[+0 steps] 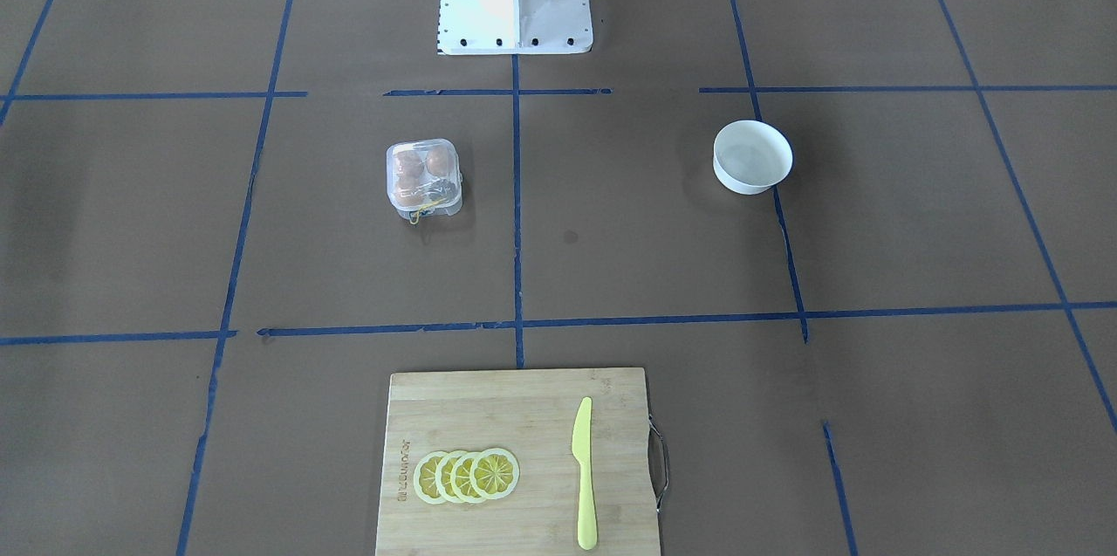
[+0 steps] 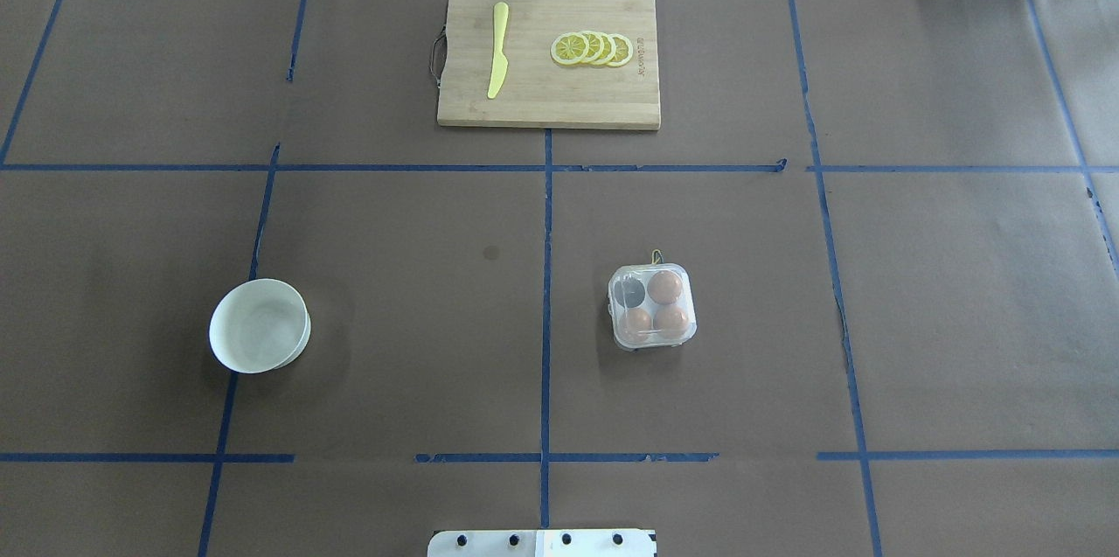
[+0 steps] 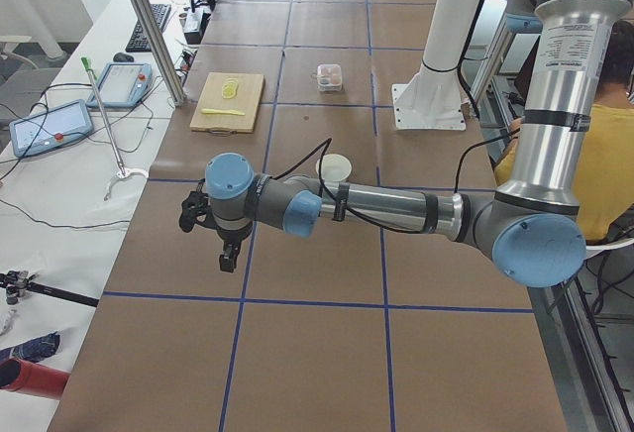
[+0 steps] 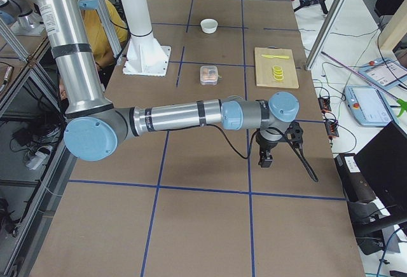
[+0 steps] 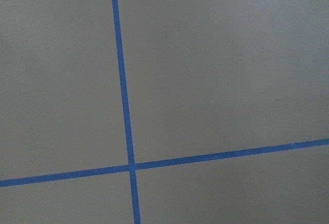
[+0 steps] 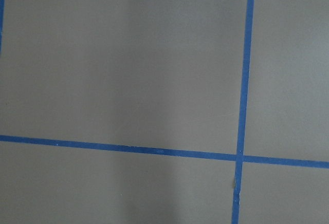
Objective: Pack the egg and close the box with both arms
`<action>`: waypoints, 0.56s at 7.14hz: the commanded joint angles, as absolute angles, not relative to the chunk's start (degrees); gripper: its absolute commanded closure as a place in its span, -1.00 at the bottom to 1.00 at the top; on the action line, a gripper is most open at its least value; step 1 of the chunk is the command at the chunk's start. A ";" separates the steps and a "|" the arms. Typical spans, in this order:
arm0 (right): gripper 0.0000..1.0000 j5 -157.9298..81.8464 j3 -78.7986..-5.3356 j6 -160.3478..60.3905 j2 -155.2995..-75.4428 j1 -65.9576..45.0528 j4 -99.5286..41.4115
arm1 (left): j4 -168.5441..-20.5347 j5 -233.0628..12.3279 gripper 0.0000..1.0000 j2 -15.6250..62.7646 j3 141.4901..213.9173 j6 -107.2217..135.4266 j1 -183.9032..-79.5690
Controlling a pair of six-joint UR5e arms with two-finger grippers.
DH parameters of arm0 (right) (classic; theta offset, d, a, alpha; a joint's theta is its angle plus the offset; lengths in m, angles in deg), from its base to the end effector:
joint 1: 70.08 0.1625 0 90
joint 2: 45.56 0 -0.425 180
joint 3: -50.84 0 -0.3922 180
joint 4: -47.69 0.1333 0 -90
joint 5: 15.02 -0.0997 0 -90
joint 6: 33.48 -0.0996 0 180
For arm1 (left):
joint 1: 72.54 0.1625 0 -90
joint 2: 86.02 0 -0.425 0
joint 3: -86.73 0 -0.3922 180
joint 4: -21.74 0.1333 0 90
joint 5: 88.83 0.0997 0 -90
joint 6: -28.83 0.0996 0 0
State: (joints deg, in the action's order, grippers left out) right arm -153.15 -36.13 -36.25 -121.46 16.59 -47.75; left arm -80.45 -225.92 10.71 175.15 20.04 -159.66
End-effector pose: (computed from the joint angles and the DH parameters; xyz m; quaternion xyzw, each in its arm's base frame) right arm 0.0245 -0.5966 0.5558 0.0231 -0.4091 -0.0245 0.9119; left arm -0.0323 -0.5581 0.5844 0.0973 0.4069 0.0134 0.9082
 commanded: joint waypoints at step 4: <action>-1.00 -148.62 -38.02 -36.20 -122.11 16.49 -47.67 | -80.04 -225.59 -1.00 11.45 174.98 20.04 -159.55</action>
